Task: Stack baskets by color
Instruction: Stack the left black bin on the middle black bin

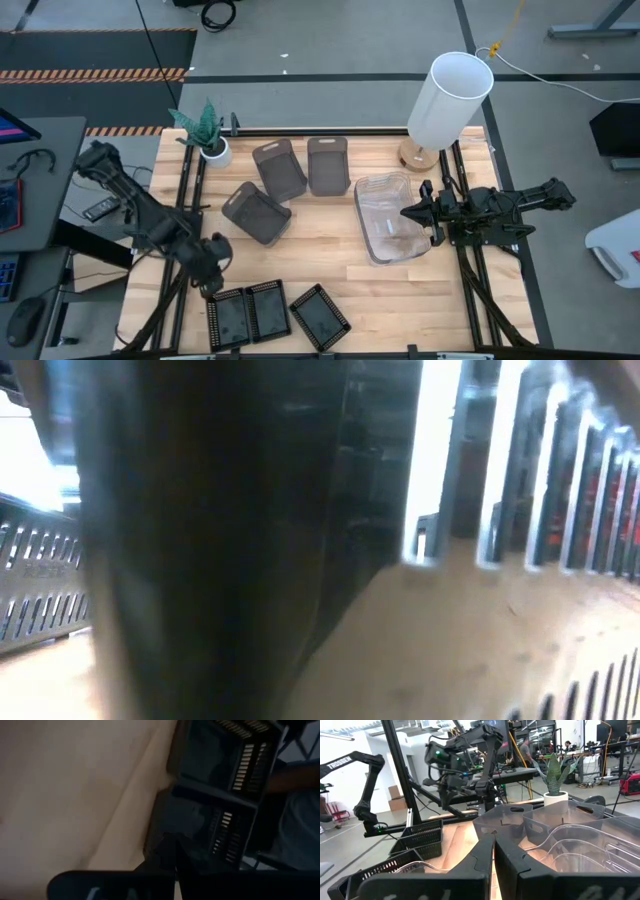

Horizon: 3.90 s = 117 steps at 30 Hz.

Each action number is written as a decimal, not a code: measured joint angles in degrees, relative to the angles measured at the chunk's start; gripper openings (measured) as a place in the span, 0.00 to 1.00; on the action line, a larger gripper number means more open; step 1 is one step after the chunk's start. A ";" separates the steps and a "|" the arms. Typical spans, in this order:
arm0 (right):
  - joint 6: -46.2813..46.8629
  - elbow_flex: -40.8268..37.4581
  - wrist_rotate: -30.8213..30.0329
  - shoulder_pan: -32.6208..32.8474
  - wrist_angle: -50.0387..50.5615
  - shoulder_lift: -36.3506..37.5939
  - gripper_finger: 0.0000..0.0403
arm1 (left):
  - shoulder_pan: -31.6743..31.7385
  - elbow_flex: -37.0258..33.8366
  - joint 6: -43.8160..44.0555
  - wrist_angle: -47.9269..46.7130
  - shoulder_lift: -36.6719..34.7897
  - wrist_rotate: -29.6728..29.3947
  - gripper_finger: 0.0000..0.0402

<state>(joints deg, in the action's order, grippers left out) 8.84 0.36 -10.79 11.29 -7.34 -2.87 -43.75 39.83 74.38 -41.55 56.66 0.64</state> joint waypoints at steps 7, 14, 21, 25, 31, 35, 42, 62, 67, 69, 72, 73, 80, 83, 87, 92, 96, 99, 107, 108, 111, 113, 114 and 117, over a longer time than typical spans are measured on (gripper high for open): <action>0.01 0.00 0.00 0.00 -0.11 0.00 0.06 | -4.14 0.03 3.84 4.95 7.64 -1.29 0.06; 0.00 0.00 0.00 0.02 -0.11 0.00 0.06 | -4.04 0.00 7.64 9.09 11.16 2.61 0.26; 0.02 0.00 -0.02 0.00 -0.35 0.00 0.06 | -3.93 0.00 4.11 6.50 12.51 1.37 0.46; 0.00 0.00 -0.01 0.01 -0.35 0.00 0.06 | -3.95 -0.02 2.64 5.19 12.78 0.76 0.49; 0.02 0.00 0.00 0.02 -0.39 0.00 0.06 | -4.16 -0.02 -0.59 3.39 14.89 -3.26 0.48; 0.02 0.00 -0.01 0.01 -0.42 0.00 0.06 | -4.41 -0.02 -2.90 4.95 18.28 -3.02 0.47; 0.02 0.00 -0.02 0.00 -0.56 0.00 0.06 | -4.39 -0.04 -3.03 5.67 21.56 -2.51 0.47; 0.02 0.00 -0.01 0.00 -0.67 0.00 0.06 | -4.34 -0.06 -2.92 5.32 25.09 7.57 0.02; 0.02 0.00 -0.02 0.00 -0.72 0.00 0.06 | -4.52 -0.06 -2.58 4.76 20.53 10.38 0.01; 0.02 0.00 -0.02 0.02 -0.72 0.00 0.06 | -4.49 -0.06 -1.46 4.79 17.98 10.93 0.01; 0.02 0.00 -0.02 0.00 -0.72 0.00 0.06 | -4.49 -0.06 0.74 4.88 13.90 11.22 0.01; 0.00 0.00 0.00 0.02 -0.72 0.00 0.06 | -4.49 -0.06 1.57 4.87 12.65 11.19 0.01; 0.02 0.00 -0.02 0.01 -0.70 0.00 0.06 | -3.60 -0.06 2.88 4.97 6.43 6.39 0.01; 0.01 0.00 0.00 0.01 -0.71 0.00 0.06 | -2.23 -0.05 1.80 5.29 5.35 2.91 0.01; 0.00 0.00 -0.02 0.00 -0.70 0.00 0.06 | 0.32 1.35 -0.42 4.09 6.30 0.23 0.01; 0.02 0.00 -0.02 0.00 -0.70 0.00 0.06 | 3.14 7.97 -10.01 0.55 9.06 -4.85 0.01; 0.02 0.00 0.00 0.00 -0.71 0.00 0.06 | 5.15 14.91 -15.40 -5.86 12.80 -9.31 0.01; 0.02 0.00 0.00 0.01 -0.70 0.00 0.06 | 6.44 19.41 -17.89 -11.05 16.97 -10.24 0.01; 0.02 0.00 -0.02 0.02 -0.72 0.00 0.06 | 8.96 29.40 -22.91 -19.23 28.75 -9.44 0.01; 0.02 0.00 -0.02 0.02 -0.70 0.00 0.06 | 9.20 30.27 -23.23 -19.46 29.84 -9.44 0.01; 0.00 0.00 -0.02 0.00 -0.70 0.00 0.06 | 10.01 31.99 -24.03 -20.06 32.50 -8.64 0.01; 0.02 0.00 -0.02 0.02 -0.70 0.00 0.06 | 10.57 32.59 -24.10 -19.98 33.99 -7.43 0.01; 0.01 0.00 0.00 0.01 -0.70 0.00 0.06 | 10.83 32.76 -24.10 -20.04 34.57 -6.64 0.01; 0.02 0.00 0.00 0.00 -0.70 0.02 0.06 | 11.55 32.96 -24.33 -19.92 36.08 -3.64 0.01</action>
<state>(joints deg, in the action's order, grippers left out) 8.86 0.36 -10.79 11.29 -8.03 -2.85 -32.20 72.79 50.05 -61.47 92.74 -3.00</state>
